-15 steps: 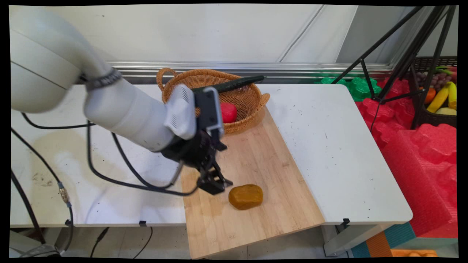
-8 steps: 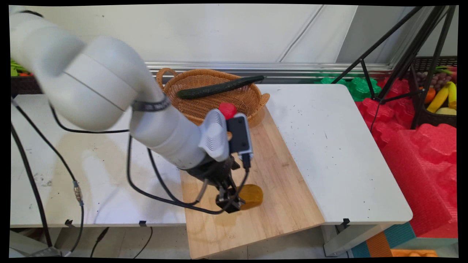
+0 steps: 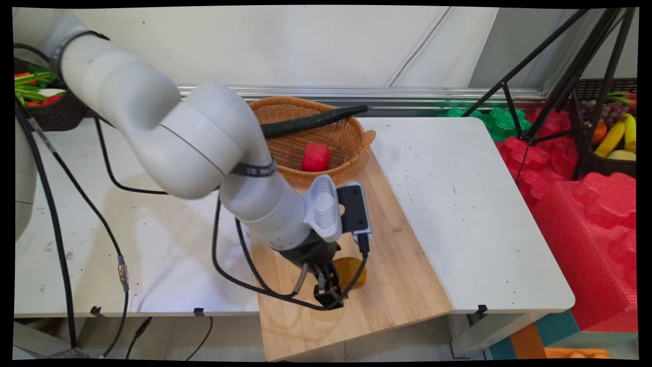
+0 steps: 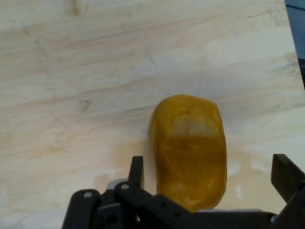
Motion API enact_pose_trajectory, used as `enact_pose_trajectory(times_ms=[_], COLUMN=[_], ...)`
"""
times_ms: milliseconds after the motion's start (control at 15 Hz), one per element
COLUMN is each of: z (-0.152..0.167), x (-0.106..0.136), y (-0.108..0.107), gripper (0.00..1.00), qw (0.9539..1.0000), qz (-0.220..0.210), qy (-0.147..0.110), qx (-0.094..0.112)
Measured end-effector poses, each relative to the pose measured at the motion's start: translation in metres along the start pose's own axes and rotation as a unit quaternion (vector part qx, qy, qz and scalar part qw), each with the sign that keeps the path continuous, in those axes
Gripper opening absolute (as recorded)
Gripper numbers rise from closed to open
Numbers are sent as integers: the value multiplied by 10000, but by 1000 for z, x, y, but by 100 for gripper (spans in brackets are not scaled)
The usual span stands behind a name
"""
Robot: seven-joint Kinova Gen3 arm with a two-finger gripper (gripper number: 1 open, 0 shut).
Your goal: Pick up the potato from the cutting board, then place the picked object in the vegetable basket
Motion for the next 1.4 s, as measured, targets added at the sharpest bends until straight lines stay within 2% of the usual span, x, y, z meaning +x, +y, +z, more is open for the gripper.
enact_pose_trajectory(times_ms=[267,533,600,800,1133,1400], z=[17,24,24,20,-15,-66], x=[1,0,0,-1,-3,-15], y=[0,-2,-2,-4,-11,-34], gripper=[100,100,0,0,0,0], qw=[9999,9998,9997,9996,9985,9934], qz=[-11,-16,-12,4,130,345], qy=[-127,-180,-171,-108,270,647], qx=[-7,105,150,242,453,887])
